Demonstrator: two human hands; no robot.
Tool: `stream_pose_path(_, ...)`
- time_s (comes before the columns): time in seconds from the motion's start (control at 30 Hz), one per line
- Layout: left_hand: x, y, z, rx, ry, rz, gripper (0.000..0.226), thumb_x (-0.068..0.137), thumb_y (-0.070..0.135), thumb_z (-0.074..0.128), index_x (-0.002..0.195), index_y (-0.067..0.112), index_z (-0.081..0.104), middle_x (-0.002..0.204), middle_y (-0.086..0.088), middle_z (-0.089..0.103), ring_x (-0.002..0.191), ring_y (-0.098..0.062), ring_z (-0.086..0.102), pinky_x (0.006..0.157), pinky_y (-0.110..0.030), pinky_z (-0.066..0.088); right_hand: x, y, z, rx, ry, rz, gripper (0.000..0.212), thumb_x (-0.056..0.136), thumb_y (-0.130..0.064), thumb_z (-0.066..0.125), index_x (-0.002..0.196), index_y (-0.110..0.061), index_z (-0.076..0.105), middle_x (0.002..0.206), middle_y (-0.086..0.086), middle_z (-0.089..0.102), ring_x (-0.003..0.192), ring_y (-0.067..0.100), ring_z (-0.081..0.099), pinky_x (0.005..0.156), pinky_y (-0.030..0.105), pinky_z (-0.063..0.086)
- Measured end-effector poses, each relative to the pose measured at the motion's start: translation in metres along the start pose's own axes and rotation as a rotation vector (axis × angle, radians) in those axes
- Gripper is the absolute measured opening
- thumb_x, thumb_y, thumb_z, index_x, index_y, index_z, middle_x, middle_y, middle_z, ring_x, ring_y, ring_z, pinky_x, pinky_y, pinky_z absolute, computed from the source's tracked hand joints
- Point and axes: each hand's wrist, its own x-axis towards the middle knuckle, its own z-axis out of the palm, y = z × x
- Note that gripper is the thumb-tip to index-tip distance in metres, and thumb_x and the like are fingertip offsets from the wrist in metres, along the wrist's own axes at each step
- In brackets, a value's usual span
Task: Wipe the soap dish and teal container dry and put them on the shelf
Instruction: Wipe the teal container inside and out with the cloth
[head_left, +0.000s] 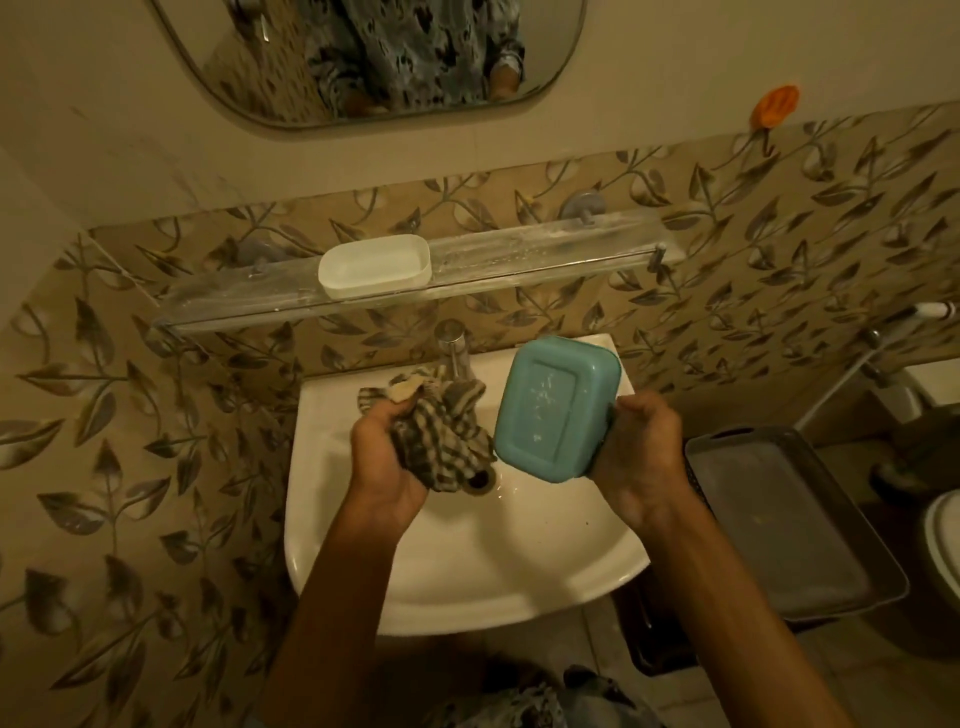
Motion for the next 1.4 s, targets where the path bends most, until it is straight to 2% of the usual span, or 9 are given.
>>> stream_pose_path(0.17, -0.015, 0.022, -0.019, -0.086, -0.194, -0.032, 0.066, 0.07, 0.022, 0.046, 0.129, -0.007, 0.047, 0.127, -0.024, 0.057, 0.119, -0.037, 0.055, 0.1, -0.052, 0.042, 0.002, -0.008, -0.017, 0.053, -0.133, 0.033, 0.045, 0.091, -0.016, 0.038, 0.134, -0.006, 0.05, 0.128, 0.017, 0.057, 0.115, 0.033, 0.056, 0.08, 0.046, 0.05)
stream_pose_path(0.27, -0.023, 0.03, -0.021, -0.098, -0.318, -0.045, 0.07, 0.055, 0.007, 0.059, 0.123, -0.009, 0.055, 0.127, -0.026, 0.057, 0.118, -0.04, 0.056, 0.094, -0.052, 0.049, 0.005, -0.01, -0.022, 0.1, -0.236, 0.023, 0.039, 0.093, -0.015, 0.041, 0.129, -0.013, 0.055, 0.131, 0.015, 0.059, 0.119, 0.033, 0.057, 0.091, 0.051, 0.048)
stream_pose_path(0.47, -0.024, 0.033, 0.002, 0.512, -0.072, 0.4, 0.033, 0.073, 0.005, 0.069, 0.101, 0.02, 0.06, 0.093, 0.006, 0.075, 0.096, -0.013, 0.07, 0.07, -0.02, 0.057, 0.004, -0.009, -0.02, 0.084, -0.339, -0.028, 0.041, 0.092, -0.017, 0.044, 0.132, -0.01, 0.053, 0.129, 0.016, 0.061, 0.115, 0.031, 0.061, 0.084, 0.041, 0.057)
stream_pose_path(0.73, -0.03, 0.036, 0.032, 0.801, -0.029, 0.905, 0.028, 0.069, 0.04, 0.079, 0.094, 0.032, 0.068, 0.09, 0.012, 0.074, 0.08, -0.01, 0.072, 0.06, -0.02, 0.057, 0.002, -0.009, -0.014, -0.105, -0.412, -0.158, 0.039, 0.093, -0.023, 0.047, 0.129, -0.01, 0.054, 0.119, 0.016, 0.066, 0.104, 0.028, 0.066, 0.076, 0.038, 0.058)
stream_pose_path(1.0, -0.006, 0.025, 0.045, 0.695, 0.118, 1.031, 0.024, 0.07, 0.028, 0.075, 0.086, 0.037, 0.059, 0.083, 0.015, 0.069, 0.077, -0.004, 0.068, 0.06, -0.019, 0.054, -0.002, 0.001, -0.014, -0.011, -0.404, -0.152, 0.04, 0.093, -0.032, 0.053, 0.124, -0.009, 0.059, 0.117, 0.018, 0.066, 0.102, 0.029, 0.065, 0.079, 0.041, 0.057)
stream_pose_path(1.17, -0.007, -0.009, 0.059, 0.871, 0.152, 0.925, 0.045, 0.076, 0.042, 0.068, 0.117, 0.038, 0.049, 0.11, 0.017, 0.058, 0.102, 0.006, 0.055, 0.081, -0.008, 0.048, -0.003, 0.008, -0.009, 0.041, -0.398, -0.15, 0.043, 0.09, -0.035, 0.055, 0.125, -0.011, 0.059, 0.113, 0.015, 0.069, 0.097, 0.027, 0.069, 0.072, 0.039, 0.058)
stream_pose_path(1.27, -0.015, -0.026, 0.067, 1.11, -0.108, 0.877, 0.043, 0.086, 0.044, 0.057, 0.127, 0.042, 0.042, 0.131, 0.017, 0.052, 0.122, 0.005, 0.045, 0.102, -0.034, 0.044, -0.002, 0.013, -0.008, 0.095, -0.36, -0.142, 0.039, 0.089, -0.036, 0.057, 0.12, -0.013, 0.062, 0.109, 0.014, 0.069, 0.094, 0.027, 0.069, 0.068, 0.039, 0.059)
stream_pose_path(1.33, -0.017, -0.03, 0.066, 1.34, -0.257, 0.892, 0.042, 0.092, 0.044, 0.045, 0.133, 0.038, 0.04, 0.151, 0.013, 0.034, 0.142, -0.003, 0.021, 0.114, -0.053, 0.021, 0.0, 0.019, -0.011, 0.192, -0.337, -0.116, 0.033, 0.093, -0.031, 0.051, 0.116, -0.013, 0.065, 0.109, 0.016, 0.069, 0.094, 0.028, 0.069, 0.068, 0.039, 0.059)
stream_pose_path(1.4, -0.016, -0.028, 0.063, 1.453, -0.377, 0.851, 0.049, 0.093, 0.044, 0.041, 0.141, 0.039, 0.034, 0.157, 0.016, 0.018, 0.145, -0.001, 0.004, 0.116, -0.055, 0.011, 0.001, 0.025, -0.013, 0.303, -0.303, -0.082, 0.032, 0.092, -0.027, 0.048, 0.112, -0.013, 0.068, 0.109, 0.016, 0.069, 0.095, 0.028, 0.069, 0.069, 0.037, 0.059)
